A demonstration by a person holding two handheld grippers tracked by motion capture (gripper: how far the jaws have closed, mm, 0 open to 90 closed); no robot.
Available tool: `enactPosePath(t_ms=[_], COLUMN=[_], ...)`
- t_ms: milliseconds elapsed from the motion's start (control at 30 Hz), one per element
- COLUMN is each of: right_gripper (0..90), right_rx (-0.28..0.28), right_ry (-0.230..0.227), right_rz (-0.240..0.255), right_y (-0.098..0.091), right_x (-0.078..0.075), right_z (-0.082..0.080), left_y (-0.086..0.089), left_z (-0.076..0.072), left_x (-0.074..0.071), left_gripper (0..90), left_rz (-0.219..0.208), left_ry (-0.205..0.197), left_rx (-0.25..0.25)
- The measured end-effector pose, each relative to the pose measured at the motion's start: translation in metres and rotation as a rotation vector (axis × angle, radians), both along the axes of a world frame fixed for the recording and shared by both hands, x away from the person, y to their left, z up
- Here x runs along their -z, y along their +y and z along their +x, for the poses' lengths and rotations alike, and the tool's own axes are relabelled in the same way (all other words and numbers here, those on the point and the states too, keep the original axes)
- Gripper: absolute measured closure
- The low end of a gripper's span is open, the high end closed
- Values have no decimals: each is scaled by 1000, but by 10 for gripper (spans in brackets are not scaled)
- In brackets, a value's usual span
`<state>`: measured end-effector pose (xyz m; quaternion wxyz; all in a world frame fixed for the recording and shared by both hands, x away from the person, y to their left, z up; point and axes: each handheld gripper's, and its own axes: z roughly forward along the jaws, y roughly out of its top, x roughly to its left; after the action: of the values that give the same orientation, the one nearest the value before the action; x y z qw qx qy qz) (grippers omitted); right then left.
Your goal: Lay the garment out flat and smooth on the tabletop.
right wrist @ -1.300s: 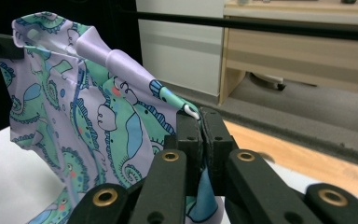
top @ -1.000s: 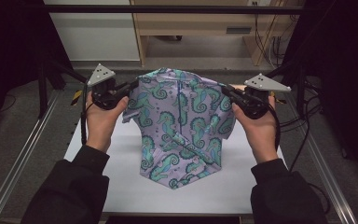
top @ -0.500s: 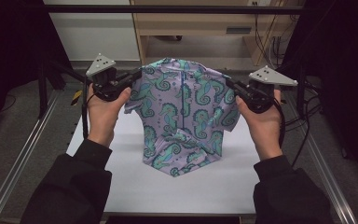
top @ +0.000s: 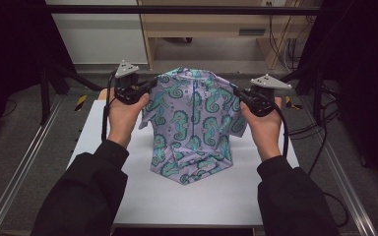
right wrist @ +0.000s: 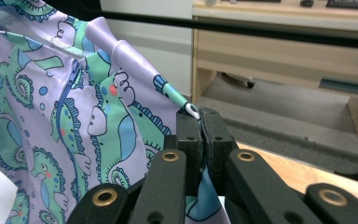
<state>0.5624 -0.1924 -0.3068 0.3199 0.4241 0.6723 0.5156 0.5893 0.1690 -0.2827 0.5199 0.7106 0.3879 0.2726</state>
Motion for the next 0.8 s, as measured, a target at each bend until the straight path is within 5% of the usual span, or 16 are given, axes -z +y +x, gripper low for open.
enactPosePath(t_ms=[167, 567, 667, 800], right_gripper=[877, 861, 688, 588], right_rx=[7, 51, 70, 58], right_ry=[34, 137, 192, 209], right_rz=[-4, -3, 8, -22], right_y=[0, 2, 3, 3], right_x=[17, 57, 71, 75], right_z=[16, 62, 74, 67], left_y=[-2, -6, -4, 1], left_z=[19, 76, 81, 64], left_x=[16, 61, 72, 72], left_gripper=[900, 888, 690, 604], left_rz=[43, 55, 59, 38], left_ry=[27, 130, 134, 119], left_rx=[2, -12, -57, -48])
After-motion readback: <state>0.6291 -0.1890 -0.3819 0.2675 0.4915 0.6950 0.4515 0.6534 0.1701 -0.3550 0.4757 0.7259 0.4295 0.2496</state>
